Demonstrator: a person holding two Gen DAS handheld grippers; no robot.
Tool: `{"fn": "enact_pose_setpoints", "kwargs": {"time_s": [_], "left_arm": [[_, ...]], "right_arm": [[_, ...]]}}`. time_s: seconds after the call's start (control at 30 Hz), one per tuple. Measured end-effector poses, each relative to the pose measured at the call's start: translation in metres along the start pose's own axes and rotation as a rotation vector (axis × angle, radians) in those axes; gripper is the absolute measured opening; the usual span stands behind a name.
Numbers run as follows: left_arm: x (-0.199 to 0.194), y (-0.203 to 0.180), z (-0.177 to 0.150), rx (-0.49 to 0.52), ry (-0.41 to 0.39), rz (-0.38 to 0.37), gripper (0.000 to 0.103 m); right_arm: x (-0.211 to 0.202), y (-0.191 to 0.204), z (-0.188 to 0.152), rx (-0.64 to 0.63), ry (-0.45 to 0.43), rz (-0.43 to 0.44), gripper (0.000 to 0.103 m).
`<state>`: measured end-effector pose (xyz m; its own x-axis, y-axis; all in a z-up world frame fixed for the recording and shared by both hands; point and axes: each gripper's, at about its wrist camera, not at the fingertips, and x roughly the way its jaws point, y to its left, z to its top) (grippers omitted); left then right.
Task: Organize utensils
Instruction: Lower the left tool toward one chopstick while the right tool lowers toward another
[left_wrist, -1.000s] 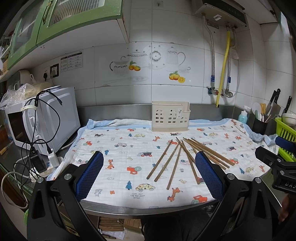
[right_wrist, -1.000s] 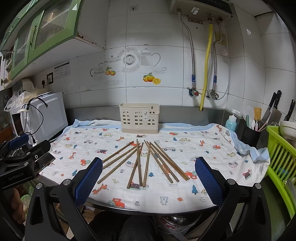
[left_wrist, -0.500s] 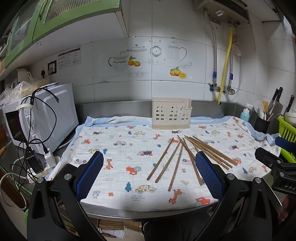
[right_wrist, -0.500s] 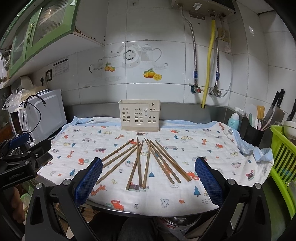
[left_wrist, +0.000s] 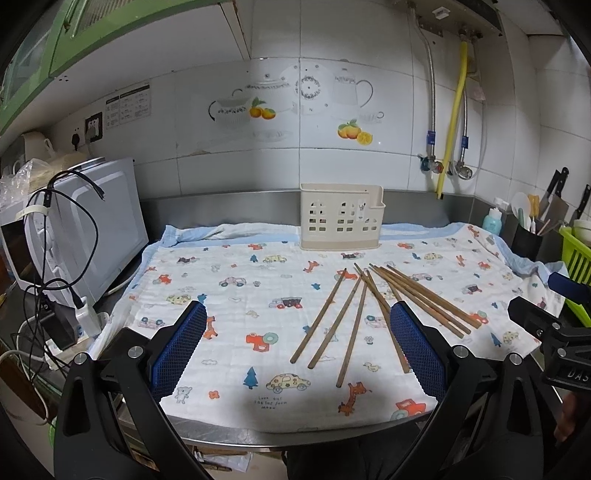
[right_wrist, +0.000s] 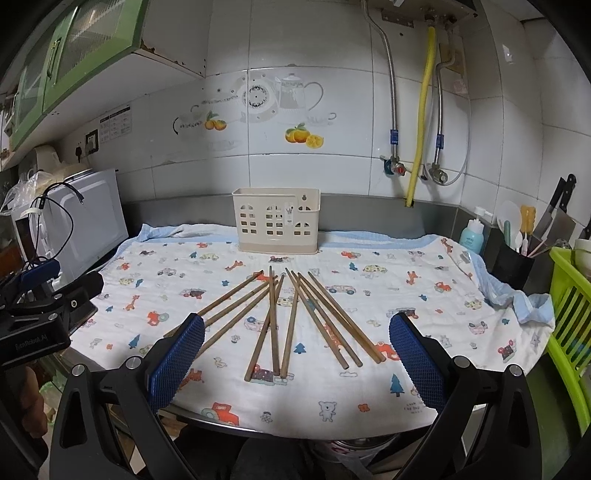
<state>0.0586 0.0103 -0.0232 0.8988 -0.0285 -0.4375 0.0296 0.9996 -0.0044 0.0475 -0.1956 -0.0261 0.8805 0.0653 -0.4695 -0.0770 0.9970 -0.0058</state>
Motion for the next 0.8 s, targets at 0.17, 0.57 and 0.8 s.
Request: {"fn": "enact_pose_setpoints", "kwargs": {"time_s": [0.17, 0.57, 0.8], "left_arm": [[0.013, -0.001, 0.001, 0.004, 0.019, -0.003, 0.098], [0.050, 0.000, 0.000, 0.008, 0.081, -0.014, 0.098], [0.070, 0.001, -0.002, 0.019, 0.113, -0.014, 0.098]], "right_arm": [[0.011, -0.003, 0.001, -0.002, 0.011, 0.004, 0.097], [0.043, -0.010, 0.001, -0.006, 0.054, 0.018, 0.097], [0.064, -0.018, -0.002, 0.004, 0.080, 0.030, 0.097]]}}
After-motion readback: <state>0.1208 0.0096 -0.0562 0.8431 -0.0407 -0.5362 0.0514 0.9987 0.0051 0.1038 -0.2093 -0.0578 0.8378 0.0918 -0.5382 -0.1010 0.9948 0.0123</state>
